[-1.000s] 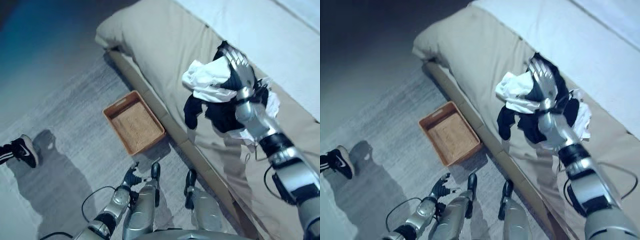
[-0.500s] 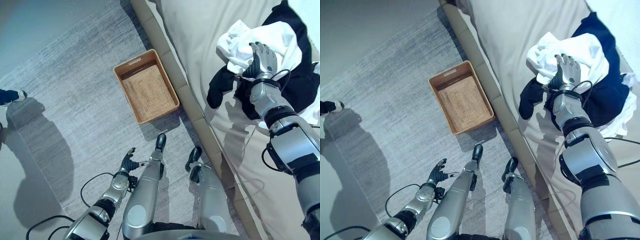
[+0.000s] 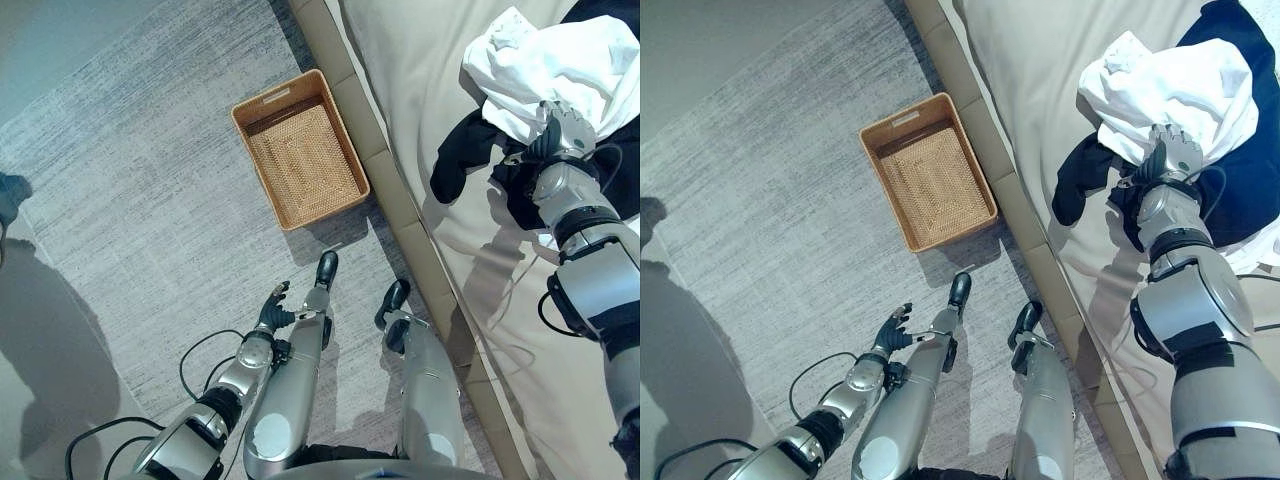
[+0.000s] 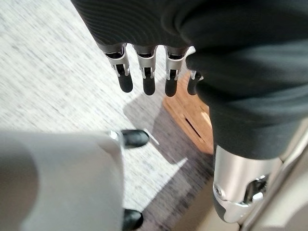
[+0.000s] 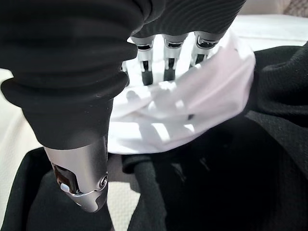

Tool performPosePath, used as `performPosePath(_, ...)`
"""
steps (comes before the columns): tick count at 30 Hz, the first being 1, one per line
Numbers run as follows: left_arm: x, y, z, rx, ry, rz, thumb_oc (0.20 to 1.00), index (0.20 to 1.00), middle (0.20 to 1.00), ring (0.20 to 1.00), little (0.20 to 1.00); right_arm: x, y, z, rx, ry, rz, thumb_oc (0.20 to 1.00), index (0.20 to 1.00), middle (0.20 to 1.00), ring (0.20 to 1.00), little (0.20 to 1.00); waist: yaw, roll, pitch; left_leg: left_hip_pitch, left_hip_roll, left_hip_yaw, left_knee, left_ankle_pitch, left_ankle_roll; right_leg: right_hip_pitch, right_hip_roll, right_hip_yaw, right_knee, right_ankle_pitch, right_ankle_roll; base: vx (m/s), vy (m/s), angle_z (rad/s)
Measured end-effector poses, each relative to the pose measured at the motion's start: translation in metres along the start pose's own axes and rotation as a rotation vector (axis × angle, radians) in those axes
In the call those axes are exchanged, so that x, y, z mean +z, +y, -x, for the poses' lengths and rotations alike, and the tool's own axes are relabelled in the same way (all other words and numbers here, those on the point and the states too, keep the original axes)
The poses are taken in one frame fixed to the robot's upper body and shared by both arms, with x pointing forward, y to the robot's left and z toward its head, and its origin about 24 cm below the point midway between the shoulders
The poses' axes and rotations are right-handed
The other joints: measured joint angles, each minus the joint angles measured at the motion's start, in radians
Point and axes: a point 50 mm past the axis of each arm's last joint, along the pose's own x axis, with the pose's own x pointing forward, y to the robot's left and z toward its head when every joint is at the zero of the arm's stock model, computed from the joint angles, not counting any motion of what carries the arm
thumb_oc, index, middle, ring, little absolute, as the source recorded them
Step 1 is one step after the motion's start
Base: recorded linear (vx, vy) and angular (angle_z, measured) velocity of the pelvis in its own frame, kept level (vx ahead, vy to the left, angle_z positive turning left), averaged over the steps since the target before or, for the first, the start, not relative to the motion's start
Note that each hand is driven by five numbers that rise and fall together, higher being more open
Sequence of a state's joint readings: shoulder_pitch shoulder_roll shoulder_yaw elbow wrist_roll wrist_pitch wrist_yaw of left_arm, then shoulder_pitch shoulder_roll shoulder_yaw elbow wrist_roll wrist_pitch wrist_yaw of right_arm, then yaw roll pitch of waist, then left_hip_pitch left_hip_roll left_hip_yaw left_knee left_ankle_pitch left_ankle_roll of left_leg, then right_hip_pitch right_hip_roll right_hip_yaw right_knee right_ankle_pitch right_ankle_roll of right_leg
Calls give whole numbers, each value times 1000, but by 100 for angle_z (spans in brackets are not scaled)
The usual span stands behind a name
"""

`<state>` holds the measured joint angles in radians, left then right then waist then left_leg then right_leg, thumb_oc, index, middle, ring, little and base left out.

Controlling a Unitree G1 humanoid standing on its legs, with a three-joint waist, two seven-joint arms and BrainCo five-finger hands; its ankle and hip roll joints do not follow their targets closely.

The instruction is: Pick up clothes into the bucket

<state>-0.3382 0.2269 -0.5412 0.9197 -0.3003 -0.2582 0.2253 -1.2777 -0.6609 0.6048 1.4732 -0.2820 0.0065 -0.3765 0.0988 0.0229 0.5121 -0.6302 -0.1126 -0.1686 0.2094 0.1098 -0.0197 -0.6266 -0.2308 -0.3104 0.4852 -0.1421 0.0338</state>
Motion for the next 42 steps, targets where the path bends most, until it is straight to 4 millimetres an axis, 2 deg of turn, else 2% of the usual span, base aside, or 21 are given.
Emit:
performPosePath(1,4,-1,-1,-3,-14,14,1000,1000,1000,1000,1000,-6,-8,-2,-24,8,8,787,787,787,787,787,3,0,0,-5,-1,-2,-11,8,1,-10,-1,0,1,0,0,1,-1,3)
performPosePath(2,6,-2,-1,-5,-22,19,1000,1000,1000,1000,1000,-11,-15,-4,-43,16,16,771,771,771,771,771,1,0,0,-12,-1,-3,-11,9,1,-17,-1,-1,1,0,0,-3,-7,3)
performPosePath(3,7,-2,-1,-6,-23,19,1000,1000,1000,1000,1000,-13,-17,-4,-48,20,20,711,711,711,711,711,0,0,0,-13,-1,-3,-12,9,2,-19,-1,-1,1,0,0,0,0,0)
performPosePath(4,7,-3,-1,-7,-23,19,1000,1000,1000,1000,1000,-15,-19,-5,-57,21,22,721,721,721,721,721,-1,0,0,-14,-1,-2,-13,9,2,-20,-2,-1,1,0,0,0,0,0)
performPosePath(6,7,-3,-1,-5,-24,20,1000,1000,1000,1000,1000,-16,-25,-6,-91,14,29,875,875,875,875,875,-1,0,0,-14,-1,-2,-24,13,2,-25,-3,0,1,0,0,0,0,0)
performPosePath(7,7,-3,-1,-5,-23,20,1000,1000,1000,1000,1000,-16,-28,-7,-113,10,30,1000,1000,1000,1000,1000,-3,0,0,-15,-1,-2,-33,17,2,-31,-3,0,0,0,0,0,0,0)
performPosePath(10,7,-3,-1,-1,-24,20,1000,1000,1000,1000,1000,-11,-36,-8,-159,-4,21,1000,1000,1000,1000,1000,-3,0,0,-27,1,-2,-47,26,-3,-50,-3,0,0,0,0,0,0,0)
performPosePath(15,7,-2,-1,15,-20,42,1000,1000,1000,1000,1000,24,-55,-9,-282,-134,-93,1000,1000,1000,1000,1000,-14,0,0,-50,4,-1,-50,29,-3,-75,1,0,0,0,0,14,-4,-1)
performPosePath(17,7,-1,-1,29,-23,43,1000,1000,1000,1000,1000,51,-66,-4,-349,-251,-175,1000,1000,1000,1000,1000,-32,0,0,-49,4,0,-50,29,-3,-75,1,1,-1,0,0,-19,15,0)
performPosePath(18,7,1,-1,43,-24,47,1000,1000,1000,1000,1000,75,-77,8,-416,-394,-257,1000,1000,1000,1000,1000,-34,0,0,-51,4,1,-51,29,-3,-78,0,0,0,0,-1,-50,13,-1)
performPosePath(20,12,2,-2,57,-49,57,1000,1000,1000,1000,1000,94,-92,25,-514,-528,-357,1000,1000,1000,1000,1000,-44,0,0,-51,3,1,-50,29,-3,-79,0,1,2,-1,-1,-27,7,0)
performPosePath(22,14,2,-2,64,-62,58,1000,1000,1000,1000,1000,98,-103,34,-588,-564,-425,1000,1000,1000,1000,1000,-45,0,0,-55,4,0,-50,29,-3,-82,1,0,1,-1,-1,0,0,0)
performPosePath(25,17,5,-2,84,-77,57,1000,1000,1000,1000,1000,89,-117,35,-699,-534,-460,1000,1000,1000,1000,1000,-56,0,0,-65,4,2,-50,29,-3,-93,0,2,1,-1,-1,0,0,0)
performPosePath(28,18,10,-2,97,-91,53,1000,1000,1000,1000,1000,85,-121,33,-730,-508,-476,1000,1000,1000,1000,1000,-56,0,0,-74,5,5,-50,29,-2,-104,1,6,2,0,-1,6,10,-5)
performPosePath(31,20,10,-2,99,-102,54,1000,1000,1000,1000,1000,76,-119,22,-721,-434,-437,1000,1000,1000,1000,1000,-57,0,0,-79,8,9,-50,30,-1,-112,4,10,2,2,-1,0,1,-5)
performPosePath(34,20,8,-2,93,-102,56,1000,1000,1000,1000,1000,67,-117,4,-652,-328,-357,1000,1000,1000,1000,1000,-56,0,0,-80,12,19,-51,30,-1,-118,8,19,0,4,-4,29,-17,-8)
performPosePath(39,17,7,-3,94,-88,51,1000,1000,1000,1000,1000,66,-118,-8,-548,-250,-302,1000,1000,1000,1000,1000,-51,0,0,-78,18,24,-50,30,0,-119,15,26,0,7,-6,41,-19,-5)
performPosePath(42,16,4,-2,78,-84,41,1000,1000,1000,1000,1000,54,-119,-15,-490,-170,-284,1000,1000,1000,1000,1000,-35,0,0,-77,21,25,-50,31,0,-119,17,26,1,7,-6,8,-22,-1)
